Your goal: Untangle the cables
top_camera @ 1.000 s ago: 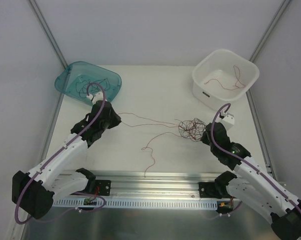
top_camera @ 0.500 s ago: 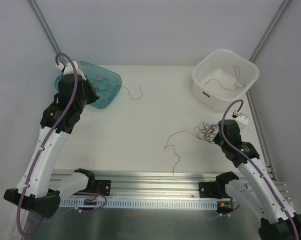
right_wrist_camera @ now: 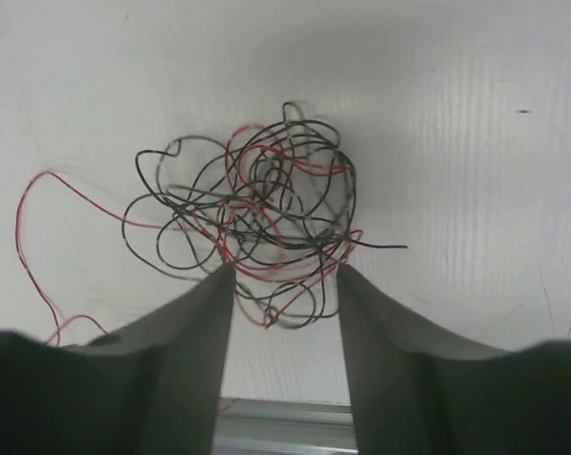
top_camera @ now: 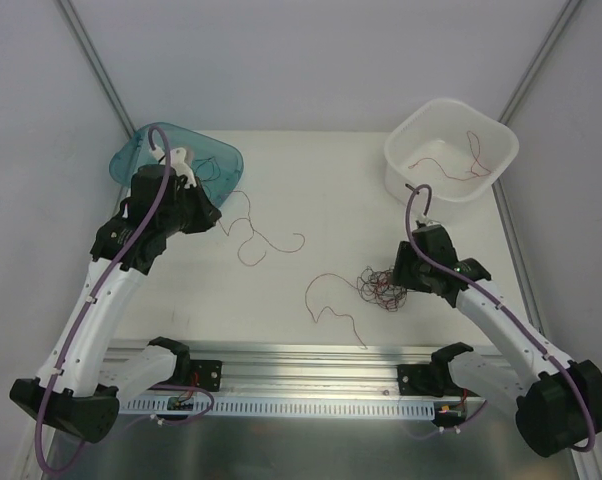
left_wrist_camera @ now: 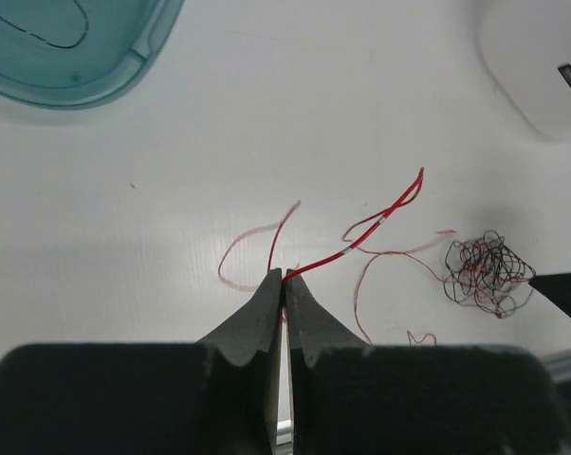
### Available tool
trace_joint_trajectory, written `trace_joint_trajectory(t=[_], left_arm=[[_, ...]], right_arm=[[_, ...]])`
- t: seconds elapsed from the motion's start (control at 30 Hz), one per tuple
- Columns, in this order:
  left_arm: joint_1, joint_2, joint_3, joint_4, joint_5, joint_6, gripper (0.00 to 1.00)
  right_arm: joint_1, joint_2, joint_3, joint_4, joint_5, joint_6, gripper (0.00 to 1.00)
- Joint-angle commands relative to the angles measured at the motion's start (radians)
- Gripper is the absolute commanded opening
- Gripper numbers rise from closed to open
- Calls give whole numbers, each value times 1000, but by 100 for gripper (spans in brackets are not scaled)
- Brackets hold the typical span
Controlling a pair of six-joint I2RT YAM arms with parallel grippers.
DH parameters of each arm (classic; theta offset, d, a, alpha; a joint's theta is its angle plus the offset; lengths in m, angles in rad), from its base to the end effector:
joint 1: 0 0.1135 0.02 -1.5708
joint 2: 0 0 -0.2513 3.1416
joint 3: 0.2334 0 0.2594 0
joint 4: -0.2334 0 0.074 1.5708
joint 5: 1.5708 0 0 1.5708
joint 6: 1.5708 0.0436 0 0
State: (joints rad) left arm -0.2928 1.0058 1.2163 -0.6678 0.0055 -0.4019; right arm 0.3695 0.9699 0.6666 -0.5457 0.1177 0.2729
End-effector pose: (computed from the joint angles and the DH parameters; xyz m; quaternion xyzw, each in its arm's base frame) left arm 0.2156 -0.0652 0.3852 -0.0448 0.8478 -0.1821 0.4961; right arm 0.2016 0.0726 0.2146 -0.0243 0.9339 0.0591 0.3518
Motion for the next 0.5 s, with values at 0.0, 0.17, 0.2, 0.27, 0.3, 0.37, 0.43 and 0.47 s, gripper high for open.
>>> trace_joint_trajectory(t=[0.0, 0.17, 0.2, 0.27, 0.3, 0.37, 0.43, 0.47], left_arm=[[3, -3, -11, 23, 203, 76, 0], [0, 8, -61, 56, 300, 230, 0], [-2, 8, -67, 69, 330, 251, 0], [-6, 5, -87, 86, 364, 304, 0], [-8, 4, -95, 96, 381, 317, 0], [-17, 1, -135, 149, 457, 340, 0], [-32, -13, -196, 225, 514, 357, 0], [-38, -19, -216, 249, 528, 362, 0]], right_arm=[[78, -9, 50, 43, -98, -87, 54], [233, -54, 134, 53, -101, -185, 82], [258, -57, 163, 61, -104, -199, 85], [301, -48, 186, 88, -153, -233, 93], [339, -42, 197, 136, -174, -260, 95], [387, -8, 215, 224, -236, -268, 98], [414, 27, 243, 277, -297, -317, 100], [434, 70, 257, 317, -318, -330, 99]])
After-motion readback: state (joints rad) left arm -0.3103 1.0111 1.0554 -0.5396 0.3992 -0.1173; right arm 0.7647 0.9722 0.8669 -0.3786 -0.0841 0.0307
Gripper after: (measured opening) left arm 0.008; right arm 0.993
